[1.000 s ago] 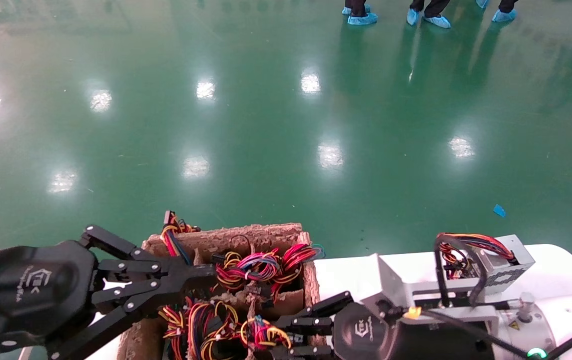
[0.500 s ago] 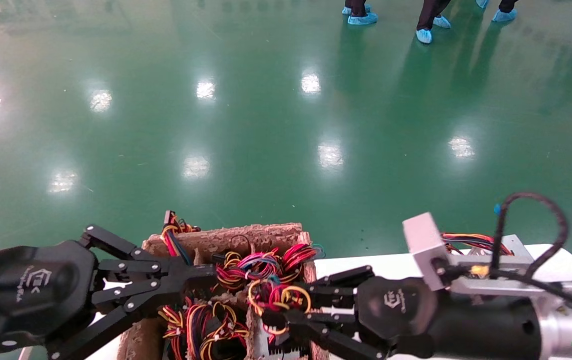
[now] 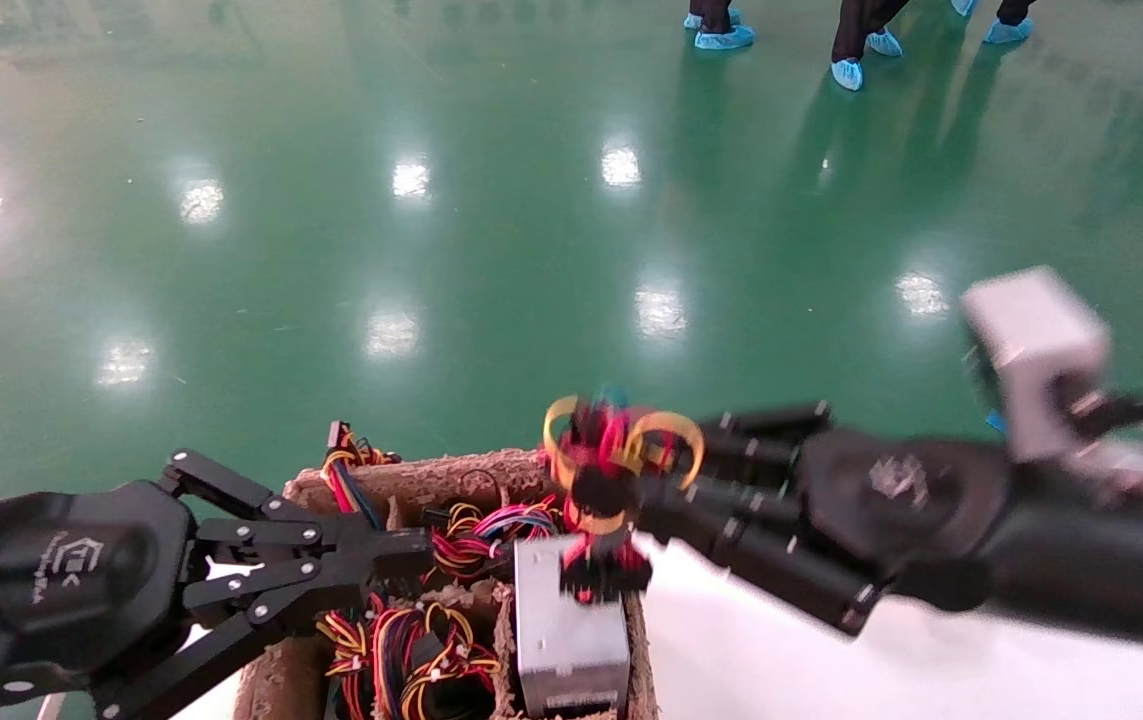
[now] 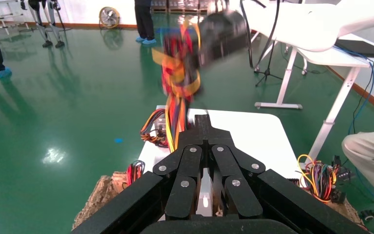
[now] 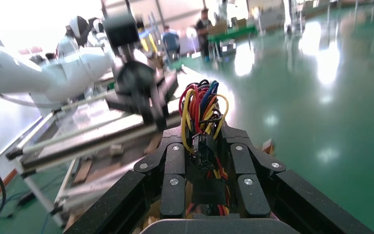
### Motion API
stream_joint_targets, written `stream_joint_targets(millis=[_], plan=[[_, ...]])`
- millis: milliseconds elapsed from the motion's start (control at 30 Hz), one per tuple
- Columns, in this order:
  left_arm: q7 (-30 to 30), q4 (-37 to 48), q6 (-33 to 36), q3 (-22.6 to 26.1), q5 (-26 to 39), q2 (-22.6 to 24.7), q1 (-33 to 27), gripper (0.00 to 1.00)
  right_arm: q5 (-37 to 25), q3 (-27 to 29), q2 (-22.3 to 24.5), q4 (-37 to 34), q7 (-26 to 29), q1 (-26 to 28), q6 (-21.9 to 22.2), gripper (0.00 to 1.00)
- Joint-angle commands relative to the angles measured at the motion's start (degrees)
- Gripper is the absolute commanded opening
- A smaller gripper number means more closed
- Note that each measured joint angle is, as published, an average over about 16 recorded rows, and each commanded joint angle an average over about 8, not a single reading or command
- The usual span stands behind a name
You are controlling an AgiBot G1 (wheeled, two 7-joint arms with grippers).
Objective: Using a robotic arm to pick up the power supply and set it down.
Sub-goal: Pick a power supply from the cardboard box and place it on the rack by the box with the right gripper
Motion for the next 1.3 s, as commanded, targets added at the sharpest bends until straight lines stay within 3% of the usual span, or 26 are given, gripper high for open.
stream_joint_targets(millis=[33,467,700,1000,1300], plan=[[0.00,0.00,0.00,0.00,0.00,0.00,0.00,0.00,1.23,0.84,0.35,0.33,0.18,0.61,0.00,0.00],[0.01,0.00,-0.01,0.01,-0.01,-0.01,0.00,0.00,4.69,3.35,-0.36,0.10,0.83,4.21,2.05,0.00],[0.01,0.00,-0.01,0.02,-0.01,-0.01,0.00,0.00,5.92,5.30,0.39,-0.61,1.11,5.75,5.39,0.00],[0.01,0.00,-0.01,0.03,-0.02,-0.01,-0.01,0.00,5.52,9.11,4.06,-2.34,-0.58,4.89,13.88,0.00],[0.02,0.00,-0.01,0.03,-0.02,-0.01,-0.01,0.00,2.80,12.85,10.21,-3.60,-1.53,-0.08,27.11,0.00]])
